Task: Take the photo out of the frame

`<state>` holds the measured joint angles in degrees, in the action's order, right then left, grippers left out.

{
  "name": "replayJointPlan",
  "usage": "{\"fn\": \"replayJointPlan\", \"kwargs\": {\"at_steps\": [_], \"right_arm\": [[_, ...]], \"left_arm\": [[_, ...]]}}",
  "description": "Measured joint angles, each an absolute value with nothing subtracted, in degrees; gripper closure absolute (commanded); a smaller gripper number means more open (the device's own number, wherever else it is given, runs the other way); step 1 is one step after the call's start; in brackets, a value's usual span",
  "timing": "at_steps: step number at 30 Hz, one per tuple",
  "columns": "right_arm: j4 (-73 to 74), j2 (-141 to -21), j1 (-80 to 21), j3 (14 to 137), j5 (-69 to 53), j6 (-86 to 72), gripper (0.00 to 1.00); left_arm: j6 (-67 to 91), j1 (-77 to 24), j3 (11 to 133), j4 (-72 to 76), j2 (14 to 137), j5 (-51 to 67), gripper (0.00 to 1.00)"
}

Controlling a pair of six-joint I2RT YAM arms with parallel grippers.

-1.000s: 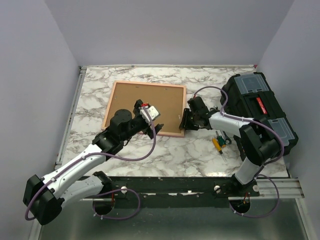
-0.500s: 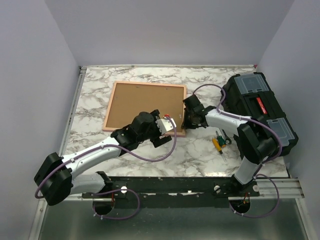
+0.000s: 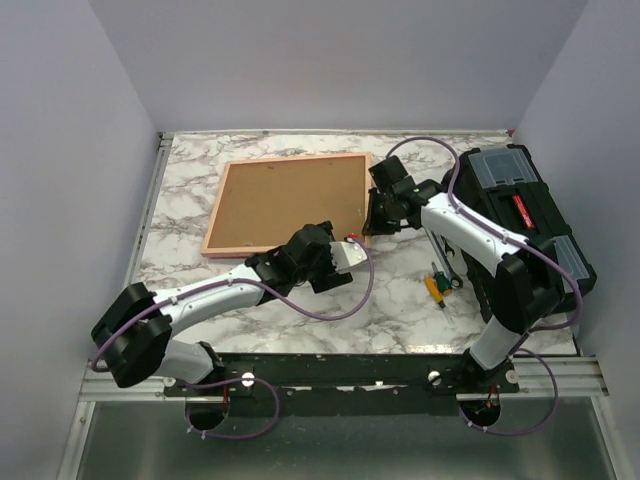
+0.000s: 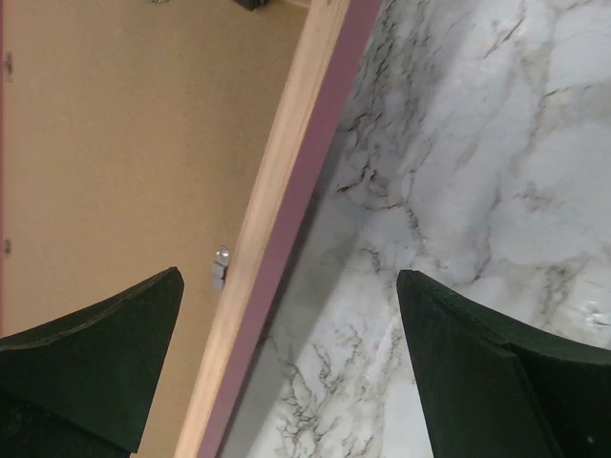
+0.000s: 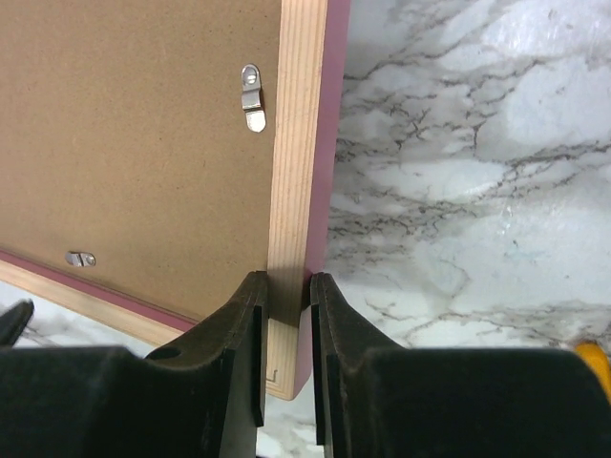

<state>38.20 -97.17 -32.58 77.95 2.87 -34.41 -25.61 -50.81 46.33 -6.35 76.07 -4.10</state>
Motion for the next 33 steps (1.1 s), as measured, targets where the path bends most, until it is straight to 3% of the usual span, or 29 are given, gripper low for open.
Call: {"fn": "replayJointPlan", "kwargs": {"at_steps": [10,17,22,29,31,33], "right_arm": [[41.98,-95.94,-31.75,77.95,0.27,-34.46,0.99],[42.5,-94.91,-31.27,78.63,-0.58,-34.46,0.99],[42.65,-94.8,-30.89,78.65,-0.75,-34.46,0.99],[42.22,-93.67,-30.52,78.65,-1.02,-34.46,0.99],[42.04,-93.01,-30.39,78.7,-1.32,-34.3,0.85],[41.91,-92.07,-30.37,78.72,-1.67,-33.52,0.67]], "left_arm": [[-34.15,-52.84,43.99,5.43,86.48,-23.35,0.05],[-41.69,-55.7,42.98,17.12,94.65,-34.15,0.18],[-46.0,-57.01,39.97,25.63,95.81,-39.11,0.41],[-49.8,-57.54,38.63,32.32,95.81,-42.24,0.85],[-52.62,-57.87,38.52,32.84,95.79,-43.05,0.97],[-53.43,-58.35,38.22,33.8,95.61,-44.27,1.0]]}}
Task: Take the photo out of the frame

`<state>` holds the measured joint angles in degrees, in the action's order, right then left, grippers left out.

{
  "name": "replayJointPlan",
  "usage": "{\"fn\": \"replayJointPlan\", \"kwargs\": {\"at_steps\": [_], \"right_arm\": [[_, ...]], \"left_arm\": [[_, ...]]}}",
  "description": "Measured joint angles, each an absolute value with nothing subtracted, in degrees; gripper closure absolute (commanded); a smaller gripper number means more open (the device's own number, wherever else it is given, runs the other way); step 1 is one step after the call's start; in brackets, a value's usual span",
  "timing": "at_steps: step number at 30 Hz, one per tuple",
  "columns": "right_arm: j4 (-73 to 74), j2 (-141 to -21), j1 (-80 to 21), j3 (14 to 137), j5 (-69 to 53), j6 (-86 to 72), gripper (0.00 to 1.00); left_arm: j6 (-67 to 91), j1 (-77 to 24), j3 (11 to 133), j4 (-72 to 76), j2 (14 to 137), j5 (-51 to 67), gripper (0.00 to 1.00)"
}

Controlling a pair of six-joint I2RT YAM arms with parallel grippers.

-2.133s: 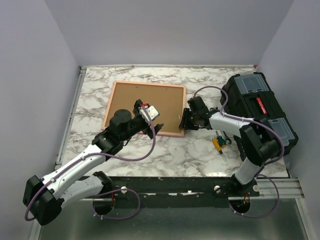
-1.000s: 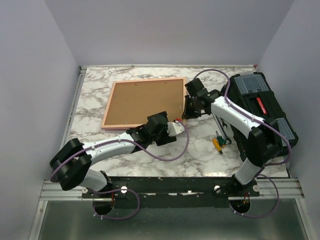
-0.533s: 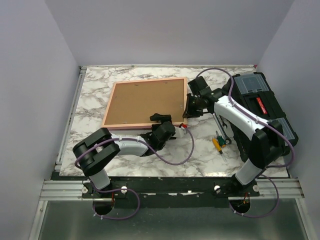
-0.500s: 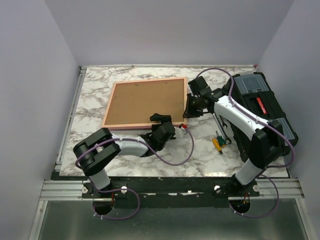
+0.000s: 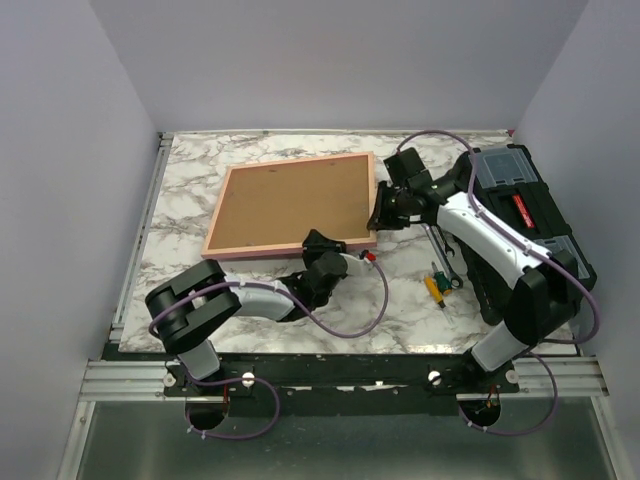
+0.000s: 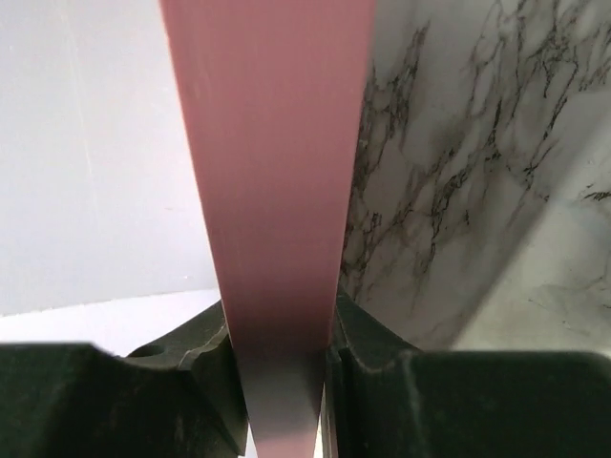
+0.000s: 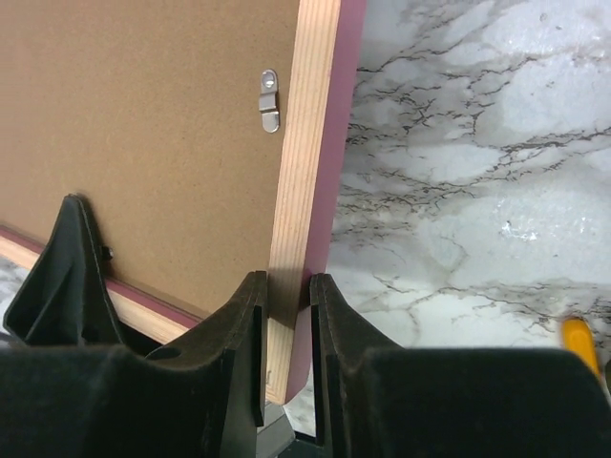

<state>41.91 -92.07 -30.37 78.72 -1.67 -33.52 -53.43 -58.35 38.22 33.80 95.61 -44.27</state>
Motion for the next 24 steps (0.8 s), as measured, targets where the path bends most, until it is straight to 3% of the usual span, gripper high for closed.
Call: {"fn": "replayJointPlan", "kwargs": {"at_steps": [2,4,12,18,24], "right_arm": [[42.59,-91.22,-30.37,79.46,-1.87,-32.58,0.48],[43.46,-90.37,-30.37,81.54,-1.76,-31.48,0.4],[43.75,-78.85,-30.41,94.52,10.09,-27.49,0.34],[42.78,-65.76,-30.37,94.43,19.09,-26.7,0.34],[42.04,-61.56,-30.37,92.25,22.11,-25.78,0.33]], "left_arm": [[-53.32,-58.92,38.04,34.17,94.72,-44.71,1.0],[-52.69,-59.7,37.76,34.13,93.51,-45.47,1.0],[-48.71,-62.78,38.65,22.35,85.78,-47.33,1.0],[-40.66,-62.92,47.37,5.3,78.48,-47.42,1.0],[-29.04,-62.74,60.55,-13.67,75.29,-46.26,1.0]]}}
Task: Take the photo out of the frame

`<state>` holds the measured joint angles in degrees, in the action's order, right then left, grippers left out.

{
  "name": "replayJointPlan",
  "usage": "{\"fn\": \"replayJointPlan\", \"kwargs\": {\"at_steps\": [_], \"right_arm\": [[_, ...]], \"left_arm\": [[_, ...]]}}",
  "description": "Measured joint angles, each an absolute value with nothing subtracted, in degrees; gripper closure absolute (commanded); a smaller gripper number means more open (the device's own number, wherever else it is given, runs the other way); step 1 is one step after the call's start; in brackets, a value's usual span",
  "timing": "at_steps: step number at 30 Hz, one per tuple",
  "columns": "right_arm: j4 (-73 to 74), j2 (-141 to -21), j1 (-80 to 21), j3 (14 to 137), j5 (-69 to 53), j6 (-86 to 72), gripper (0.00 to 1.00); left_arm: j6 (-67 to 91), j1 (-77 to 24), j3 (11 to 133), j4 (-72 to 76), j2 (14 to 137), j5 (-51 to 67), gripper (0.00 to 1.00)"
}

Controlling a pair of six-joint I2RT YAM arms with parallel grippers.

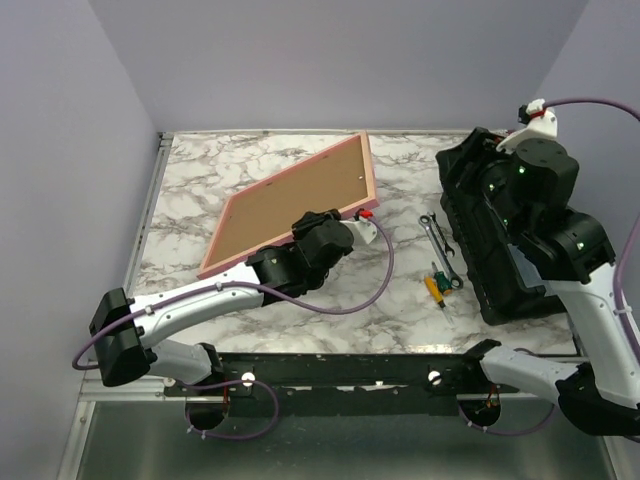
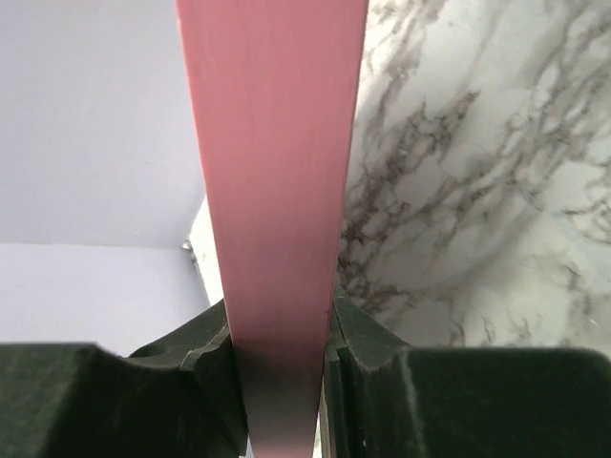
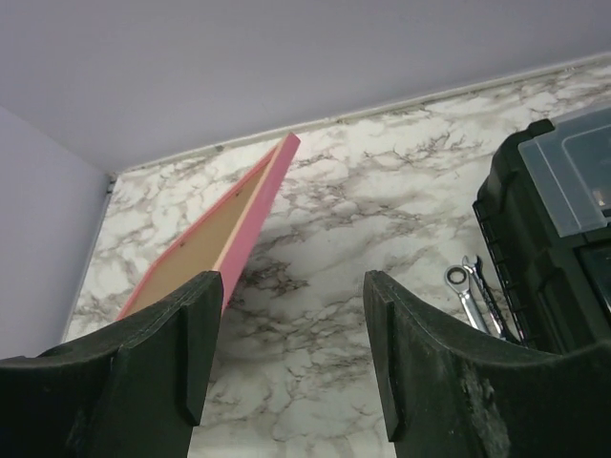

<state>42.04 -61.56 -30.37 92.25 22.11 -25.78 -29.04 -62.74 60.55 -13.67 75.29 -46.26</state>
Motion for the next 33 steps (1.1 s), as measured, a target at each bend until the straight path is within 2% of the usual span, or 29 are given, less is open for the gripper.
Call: {"fn": "replayJointPlan", "kwargs": {"at_steps": [9,12,16,19,21,26,33], "right_arm": [[42.22,-65.39,-30.37,86.13,22.22,-26.06,0.33],[41.21,-64.66,-30.37,82.28,22.0,-27.57,0.33],[39.35,-62.17,-30.37,74.37,21.56,-30.15,0.33],[36.47,-60.18,-30.37,68.73,21.06,-32.25,0.29],[33.15,-57.91,-30.37,63.59,19.77,-33.56,0.23],[21.56,-53.17,-30.37,49.52,10.76,-36.07,0.13],[5.43,-57.52,-33.76,39.05,-2.72,-38.72,0.02]], "left_arm": [[-13.47,-62.33,80.31,-40.91,79.42,-42.48,1.0],[-10.28,-62.11,86.02,-45.84,83.02,-42.37,1.0],[-8.69,-62.08,87.35,-47.97,84.44,-42.17,1.0],[-6.61,-61.21,91.79,-51.2,86.37,-42.0,1.0],[-4.38,-60.16,96.62,-53.36,88.64,-42.41,1.0],[1.93,-57.82,108.14,-58.98,93.89,-43.09,1.0],[6.48,-56.9,123.17,-66.87,102.85,-43.03,1.0]]}}
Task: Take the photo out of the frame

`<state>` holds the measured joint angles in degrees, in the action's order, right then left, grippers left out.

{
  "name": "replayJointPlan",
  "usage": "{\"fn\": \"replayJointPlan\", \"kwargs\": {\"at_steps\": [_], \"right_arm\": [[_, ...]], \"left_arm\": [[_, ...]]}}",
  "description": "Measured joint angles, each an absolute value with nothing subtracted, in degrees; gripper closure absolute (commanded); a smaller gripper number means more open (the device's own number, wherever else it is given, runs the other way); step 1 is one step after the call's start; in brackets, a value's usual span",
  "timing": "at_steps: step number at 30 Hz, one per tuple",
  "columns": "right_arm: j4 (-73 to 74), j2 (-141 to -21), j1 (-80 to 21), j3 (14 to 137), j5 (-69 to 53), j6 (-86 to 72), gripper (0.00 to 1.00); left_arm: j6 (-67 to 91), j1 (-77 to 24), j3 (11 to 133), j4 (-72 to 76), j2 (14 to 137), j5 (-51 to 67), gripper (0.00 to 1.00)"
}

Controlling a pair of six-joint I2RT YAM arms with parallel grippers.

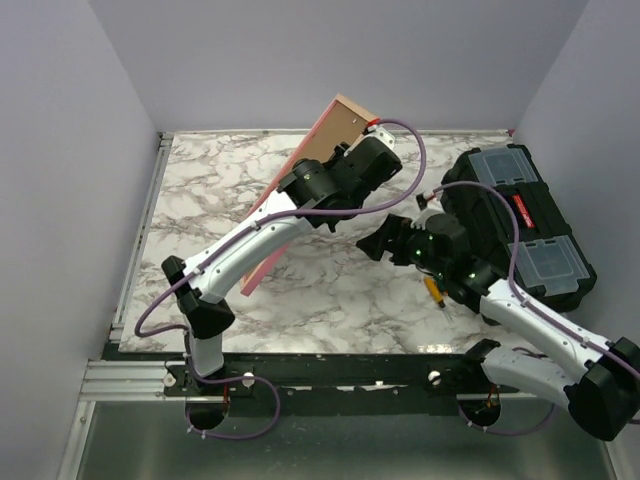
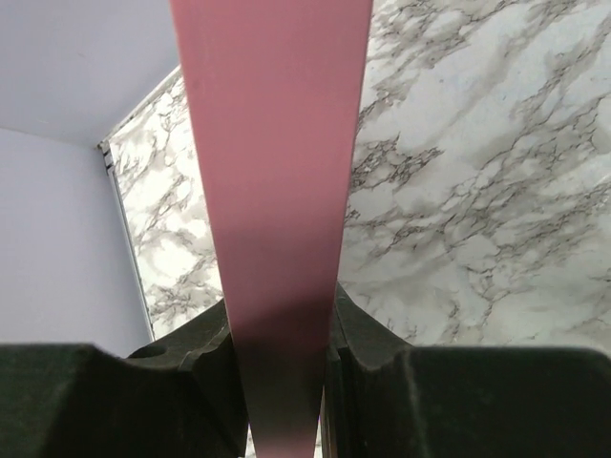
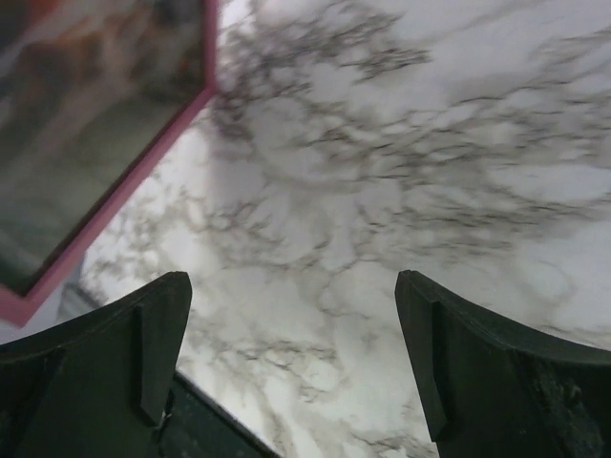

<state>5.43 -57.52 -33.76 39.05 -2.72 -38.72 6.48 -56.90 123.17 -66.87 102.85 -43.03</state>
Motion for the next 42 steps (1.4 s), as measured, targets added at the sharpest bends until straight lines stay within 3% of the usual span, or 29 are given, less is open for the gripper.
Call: {"fn": "replayJointPlan", "kwargs": {"at_steps": [6,11,15,24,34,42], "right_arm": [[-14.22,-56.93,-43.7,30.39,-5.39,-42.52,0.0],[-22.15,-56.8,-52.36,26.24,0.89,-43.77,0.0],[-22.46,-57.49,-53.93,28.29,6.13,-43.27,0.0],[-19.55,-59.07,-53.91,33.54,10.35,-39.55,0.0],[-15.16,-59.02,-53.91,33.71,14.5,-37.89,0.0],[-8.73,-55.37,-53.91,35.33,20.58,-37.21,0.0]], "left_arm": [[6.79,-57.01,129.78,-69.45,108.38,-42.94,1.0],[6.94,-57.12,129.23,-69.47,108.2,-42.68,1.0],[6.96,-57.25,125.6,-68.01,105.12,-42.19,1.0],[11.73,-56.66,131.94,-72.44,102.76,-40.4,1.0],[17.74,-56.8,131.22,-71.92,91.81,-35.48,1.0],[22.33,-55.42,120.38,-68.36,84.01,-26.55,1.0]]}}
